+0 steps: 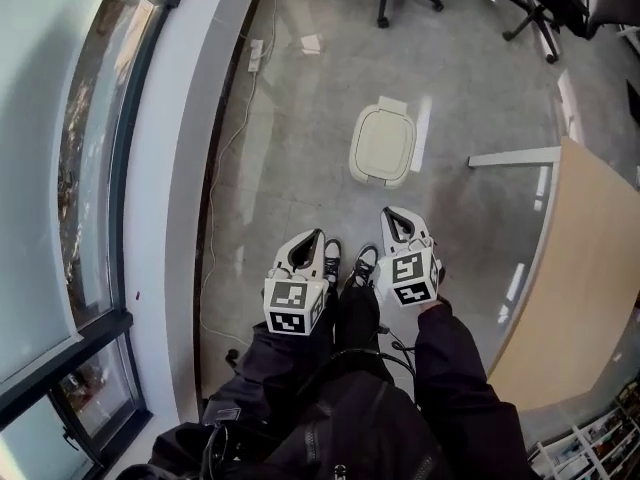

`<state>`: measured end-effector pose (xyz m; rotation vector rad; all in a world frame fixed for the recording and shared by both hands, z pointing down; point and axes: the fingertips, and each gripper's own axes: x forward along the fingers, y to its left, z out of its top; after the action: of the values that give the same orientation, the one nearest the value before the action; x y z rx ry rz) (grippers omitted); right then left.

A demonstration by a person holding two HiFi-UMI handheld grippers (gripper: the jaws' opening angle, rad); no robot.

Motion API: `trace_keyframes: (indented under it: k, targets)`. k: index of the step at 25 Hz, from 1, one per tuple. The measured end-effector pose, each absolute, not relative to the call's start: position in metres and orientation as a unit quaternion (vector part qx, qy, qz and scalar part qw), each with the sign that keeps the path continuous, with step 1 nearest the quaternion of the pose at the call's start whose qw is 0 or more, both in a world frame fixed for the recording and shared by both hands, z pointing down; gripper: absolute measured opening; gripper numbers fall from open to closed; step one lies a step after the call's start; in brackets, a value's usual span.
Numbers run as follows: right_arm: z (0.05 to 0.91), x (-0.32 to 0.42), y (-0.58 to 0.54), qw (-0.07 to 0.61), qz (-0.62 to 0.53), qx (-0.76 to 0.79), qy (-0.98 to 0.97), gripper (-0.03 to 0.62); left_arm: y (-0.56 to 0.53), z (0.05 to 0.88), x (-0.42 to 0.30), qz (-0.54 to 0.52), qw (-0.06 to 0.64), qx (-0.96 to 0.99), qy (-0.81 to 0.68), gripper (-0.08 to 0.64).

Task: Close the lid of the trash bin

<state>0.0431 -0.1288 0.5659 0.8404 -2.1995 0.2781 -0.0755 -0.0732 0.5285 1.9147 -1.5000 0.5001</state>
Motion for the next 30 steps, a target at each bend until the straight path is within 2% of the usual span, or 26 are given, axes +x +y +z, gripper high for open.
trace_keyframes:
  k: [10, 18, 30]
  targets:
    - [0.381, 0.093, -0.112, 0.280, 0.062, 0.436, -0.853, 0.002, -0.105, 0.380, -0.046, 0.151, 0.232, 0.780, -0.562, 0.001]
    - [0.249, 0.106, -0.102, 0.170, 0.036, 0.502, -0.847, 0.002, -0.101, 0.265, -0.016, 0.097, 0.175, 0.816, -0.542, 0.000]
    - [0.136, 0.126, -0.090, 0.036, 0.008, 0.547, -0.836, 0.002, -0.096, 0.161, 0.011, 0.032, 0.105, 0.840, -0.532, 0.001]
